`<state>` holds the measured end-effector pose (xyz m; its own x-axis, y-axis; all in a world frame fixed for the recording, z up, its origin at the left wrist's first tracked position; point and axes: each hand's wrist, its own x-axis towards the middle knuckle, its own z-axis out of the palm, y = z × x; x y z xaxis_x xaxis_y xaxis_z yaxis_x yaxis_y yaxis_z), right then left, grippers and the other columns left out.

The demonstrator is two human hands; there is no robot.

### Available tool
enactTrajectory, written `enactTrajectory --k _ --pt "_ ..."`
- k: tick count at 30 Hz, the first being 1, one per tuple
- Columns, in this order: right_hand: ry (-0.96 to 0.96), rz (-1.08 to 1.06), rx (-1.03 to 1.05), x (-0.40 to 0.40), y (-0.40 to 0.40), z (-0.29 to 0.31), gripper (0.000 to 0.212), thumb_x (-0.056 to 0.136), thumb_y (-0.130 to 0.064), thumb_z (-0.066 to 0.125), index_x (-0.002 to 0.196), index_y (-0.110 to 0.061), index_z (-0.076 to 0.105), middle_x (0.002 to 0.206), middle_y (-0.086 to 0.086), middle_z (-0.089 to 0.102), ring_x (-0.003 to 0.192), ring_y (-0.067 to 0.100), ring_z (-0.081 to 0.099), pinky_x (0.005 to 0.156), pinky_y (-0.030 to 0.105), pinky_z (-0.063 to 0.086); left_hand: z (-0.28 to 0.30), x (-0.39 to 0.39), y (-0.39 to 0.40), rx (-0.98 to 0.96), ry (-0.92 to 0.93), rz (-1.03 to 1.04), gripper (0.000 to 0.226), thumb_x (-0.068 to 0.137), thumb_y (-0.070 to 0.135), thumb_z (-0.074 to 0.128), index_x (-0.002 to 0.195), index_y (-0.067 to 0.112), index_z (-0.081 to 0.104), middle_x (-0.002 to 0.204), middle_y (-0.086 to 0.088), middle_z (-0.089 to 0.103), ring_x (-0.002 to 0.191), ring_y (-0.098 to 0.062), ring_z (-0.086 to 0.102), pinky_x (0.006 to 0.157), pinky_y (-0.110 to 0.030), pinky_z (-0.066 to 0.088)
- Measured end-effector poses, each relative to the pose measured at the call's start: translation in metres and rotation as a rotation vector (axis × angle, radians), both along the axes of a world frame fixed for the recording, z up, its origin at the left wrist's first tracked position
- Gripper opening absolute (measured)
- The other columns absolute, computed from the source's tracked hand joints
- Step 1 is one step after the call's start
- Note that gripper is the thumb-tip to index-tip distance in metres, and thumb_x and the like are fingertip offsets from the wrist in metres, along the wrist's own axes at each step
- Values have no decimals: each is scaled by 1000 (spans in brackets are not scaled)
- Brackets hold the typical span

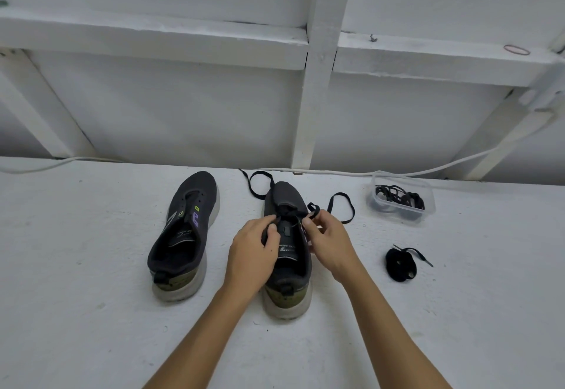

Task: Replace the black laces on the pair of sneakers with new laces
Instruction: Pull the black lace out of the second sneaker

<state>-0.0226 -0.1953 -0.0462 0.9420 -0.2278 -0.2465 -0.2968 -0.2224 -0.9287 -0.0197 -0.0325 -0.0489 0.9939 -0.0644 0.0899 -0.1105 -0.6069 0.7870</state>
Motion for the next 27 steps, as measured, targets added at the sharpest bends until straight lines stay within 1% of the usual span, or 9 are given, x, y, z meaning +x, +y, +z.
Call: enactTrajectory --k 3,6,9,12,15,17,20,24,27 --pt "9 29 -6 -2 -3 -3 19 96 -38 58 93 -21 64 94 1 69 90 24 70 84 52 60 5 5 -4 191 -151 -90 22 93 28 61 115 28 68 117 11 61 107 -15 53 88 -32 46" --pt "3 32 20 0 -4 1 17 99 -32 58 95 -17 64 96 3 69 90 26 72 83 52 60 13 16 -15 332 -84 -161 24 92 37 63 115 31 70 116 12 54 109 -15 47 88 -35 43" --pt "10 33 26 0 -3 1 16 100 -30 57 96 -15 63 96 5 69 89 26 72 83 51 61 15 27 -20 353 -33 -161 22 94 35 62 113 30 72 113 9 52 109 -16 47 89 -37 44" --pt "9 39 34 -1 -4 0 16 99 -30 59 93 -16 65 93 4 70 83 21 72 81 47 62 14 29 -23 354 -22 -160 19 97 31 58 109 28 72 113 8 51 110 -17 46 87 -38 44" --pt "-7 53 61 -3 -5 3 13 99 -22 61 94 -13 70 92 9 71 73 15 69 71 37 64 14 28 -26 421 -62 -170 22 100 28 52 112 27 70 119 11 52 112 -15 43 82 -34 37" --pt "-12 55 65 -3 -6 4 13 99 -19 63 96 -10 71 94 13 72 73 17 68 68 35 64 13 28 -29 446 -84 -182 23 101 25 49 111 26 70 120 12 52 112 -14 43 79 -32 32" --pt "2 49 44 -1 -6 3 11 98 -17 64 96 -9 71 94 12 72 77 22 71 70 39 64 12 27 -31 443 -98 -177 22 101 22 49 107 23 70 118 12 57 111 -14 45 78 -32 31" --pt "11 40 -48 2 -4 -2 12 93 -20 68 82 -17 71 81 4 74 80 28 73 77 53 62 14 28 -30 477 -135 -201 20 99 19 49 102 21 69 110 9 63 108 -15 48 81 -32 32" --pt "21 39 -85 3 -4 -6 15 93 -20 68 78 -20 70 75 2 73 79 27 72 78 54 60 15 31 -28 501 -158 -273 21 98 19 50 101 20 71 107 8 65 110 -15 49 84 -32 34"
